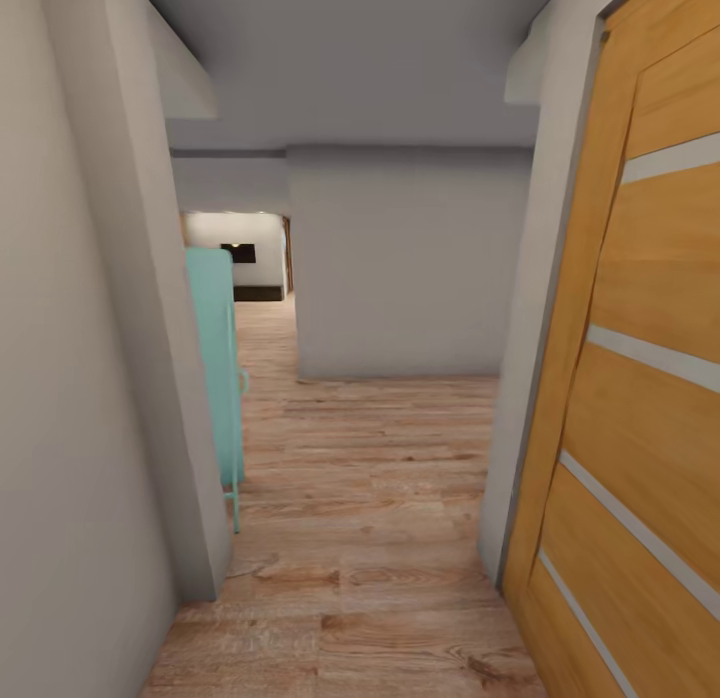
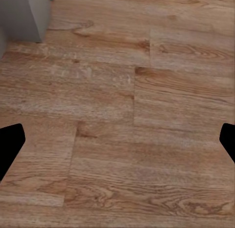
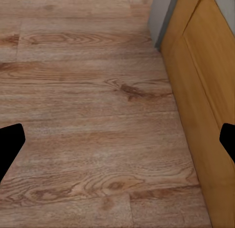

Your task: Move the two storage containers from the living room to the garage. In the garage, place one container on the floor and stack the other container on top of it (either order is fine).

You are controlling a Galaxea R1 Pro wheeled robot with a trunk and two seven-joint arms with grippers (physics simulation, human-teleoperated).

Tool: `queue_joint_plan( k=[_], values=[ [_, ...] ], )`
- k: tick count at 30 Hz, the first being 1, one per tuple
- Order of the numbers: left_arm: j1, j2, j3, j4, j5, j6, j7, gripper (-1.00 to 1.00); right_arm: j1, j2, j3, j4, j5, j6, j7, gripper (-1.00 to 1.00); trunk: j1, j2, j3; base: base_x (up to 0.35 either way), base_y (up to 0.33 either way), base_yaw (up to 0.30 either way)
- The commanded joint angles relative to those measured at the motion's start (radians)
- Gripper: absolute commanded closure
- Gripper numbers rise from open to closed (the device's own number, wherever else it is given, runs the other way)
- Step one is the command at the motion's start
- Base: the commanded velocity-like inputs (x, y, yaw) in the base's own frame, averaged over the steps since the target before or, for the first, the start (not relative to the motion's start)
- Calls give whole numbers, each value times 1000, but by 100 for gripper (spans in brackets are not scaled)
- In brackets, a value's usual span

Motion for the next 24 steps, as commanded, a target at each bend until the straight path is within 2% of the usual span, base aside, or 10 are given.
queue_joint_plan(
  k=[1, 24],
  values=[
    [-2, -1, -6, 4, 10, -5, -4, -100, 0, -1, 7, -1, -9, -2, -7, -100, 1, -1, -1, 322, 0, 0],
    [-2, -3, -8, 4, 8, -4, -4, -100, 0, -1, 7, 0, -11, 0, -7, -100, 1, -1, -1, 324, 0, 0]
  ],
)
